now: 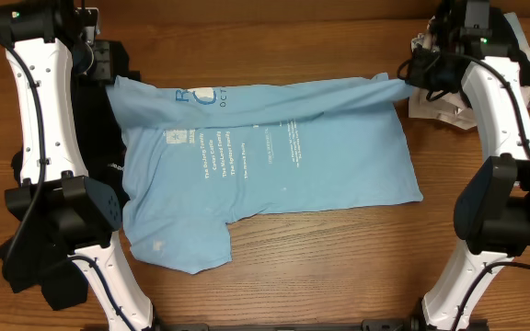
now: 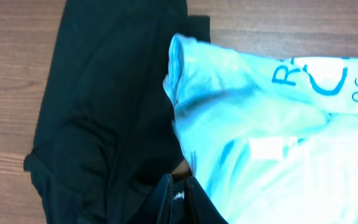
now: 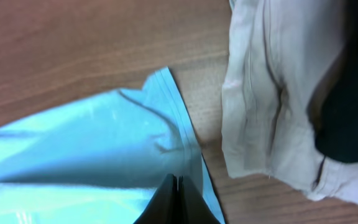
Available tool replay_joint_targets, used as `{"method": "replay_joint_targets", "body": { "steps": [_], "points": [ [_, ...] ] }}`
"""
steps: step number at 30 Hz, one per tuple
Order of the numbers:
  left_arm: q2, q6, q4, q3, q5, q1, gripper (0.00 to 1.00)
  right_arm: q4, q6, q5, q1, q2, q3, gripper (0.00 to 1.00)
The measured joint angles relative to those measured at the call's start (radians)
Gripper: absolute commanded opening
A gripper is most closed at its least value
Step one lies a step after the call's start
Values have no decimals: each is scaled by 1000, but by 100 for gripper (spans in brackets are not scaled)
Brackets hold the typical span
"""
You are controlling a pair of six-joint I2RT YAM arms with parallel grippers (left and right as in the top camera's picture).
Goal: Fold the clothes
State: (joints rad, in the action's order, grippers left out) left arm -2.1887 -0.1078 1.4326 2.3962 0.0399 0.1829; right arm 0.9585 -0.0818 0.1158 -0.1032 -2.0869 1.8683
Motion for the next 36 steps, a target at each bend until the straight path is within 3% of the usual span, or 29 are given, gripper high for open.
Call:
{"method": "replay_joint_targets", "body": {
  "steps": [7, 8, 9, 16, 28, 31, 36],
  "points": [
    [-3, 0, 95, 0, -3, 0, 11, 39, 0, 0, 0, 0, -26, 5],
    [-6, 0, 103, 0, -3, 0, 12, 47, 0, 0, 0, 0, -26, 9],
    [-10, 0, 112, 0, -3, 0, 14, 60, -1, 0, 0, 0, -26, 19],
    [-62, 1, 119, 0, -3, 0, 31, 118, 0, -2, 0, 0, -32, 44],
    [-41, 9, 218, 183, -3, 0, 53, 225, 3, 49, 0, 34, 7, 52],
    [20, 37, 250, 231, -14, 0, 64, 246, 0, 64, 0, 128, 19, 55],
    [204, 82, 251, 254, -56, 0, 65, 299, -3, 72, 0, 381, 53, 56]
  ]
}}
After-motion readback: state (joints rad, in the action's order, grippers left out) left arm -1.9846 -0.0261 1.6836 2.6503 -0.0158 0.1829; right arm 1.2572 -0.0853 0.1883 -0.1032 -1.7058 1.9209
